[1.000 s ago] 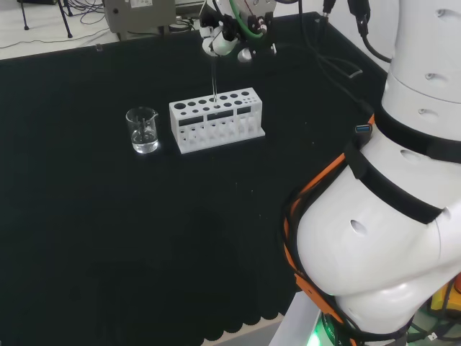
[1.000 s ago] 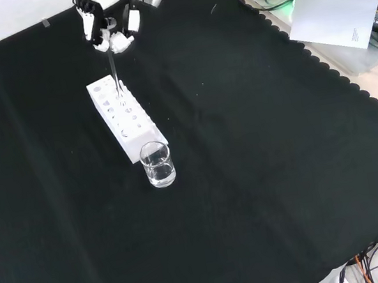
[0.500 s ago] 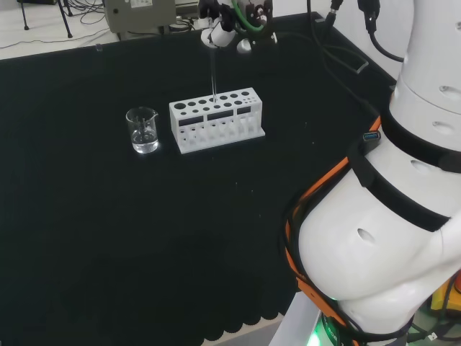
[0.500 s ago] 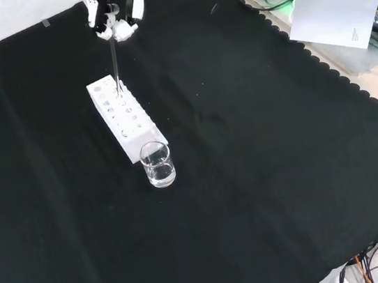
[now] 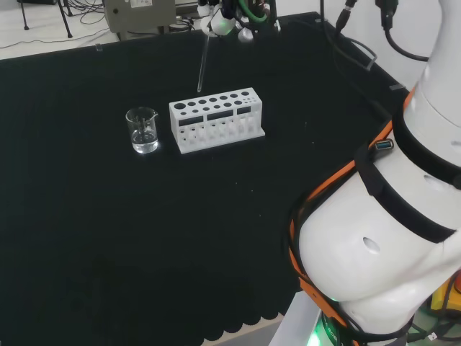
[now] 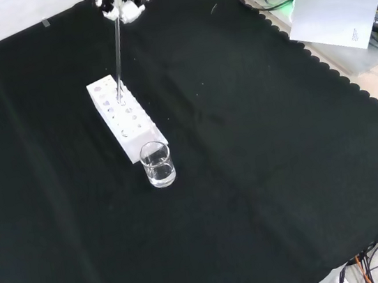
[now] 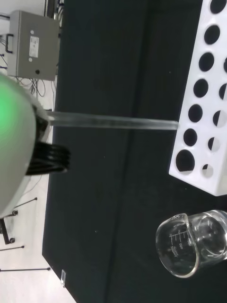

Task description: Take the glass rod from the white test tube rack.

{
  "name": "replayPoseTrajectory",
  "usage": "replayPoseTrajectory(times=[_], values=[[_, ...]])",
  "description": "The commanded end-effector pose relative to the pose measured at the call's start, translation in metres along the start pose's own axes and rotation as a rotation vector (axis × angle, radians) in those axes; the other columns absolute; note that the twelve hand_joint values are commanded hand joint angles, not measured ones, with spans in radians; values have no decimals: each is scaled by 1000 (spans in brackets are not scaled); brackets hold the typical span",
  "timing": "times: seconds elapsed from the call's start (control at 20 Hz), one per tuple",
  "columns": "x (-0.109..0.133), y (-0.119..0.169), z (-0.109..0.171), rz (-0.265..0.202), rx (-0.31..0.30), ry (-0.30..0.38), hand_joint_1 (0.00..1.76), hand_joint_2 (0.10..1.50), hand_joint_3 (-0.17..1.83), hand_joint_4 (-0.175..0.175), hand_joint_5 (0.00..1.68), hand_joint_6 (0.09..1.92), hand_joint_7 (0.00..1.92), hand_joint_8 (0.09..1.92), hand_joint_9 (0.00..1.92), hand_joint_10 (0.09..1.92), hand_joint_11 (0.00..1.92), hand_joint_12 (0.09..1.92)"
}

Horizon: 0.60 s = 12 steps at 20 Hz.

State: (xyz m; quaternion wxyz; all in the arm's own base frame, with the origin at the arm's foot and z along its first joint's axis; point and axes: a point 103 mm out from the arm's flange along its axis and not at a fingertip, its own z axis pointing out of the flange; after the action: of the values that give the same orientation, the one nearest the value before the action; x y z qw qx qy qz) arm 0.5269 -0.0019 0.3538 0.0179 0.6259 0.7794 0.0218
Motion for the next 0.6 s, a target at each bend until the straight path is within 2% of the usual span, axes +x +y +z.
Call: replayPoseTrajectory(times=[0.05,0.6], values=[[6,-10,-8,-4,15,-9,1201,602,879,-175,1155,976,1439,1268,1814,1000,1813,1032],[17,-20,-17,-33,-5,-13,1203,600,877,-175,1161,965,1444,1263,1819,997,1813,1032]])
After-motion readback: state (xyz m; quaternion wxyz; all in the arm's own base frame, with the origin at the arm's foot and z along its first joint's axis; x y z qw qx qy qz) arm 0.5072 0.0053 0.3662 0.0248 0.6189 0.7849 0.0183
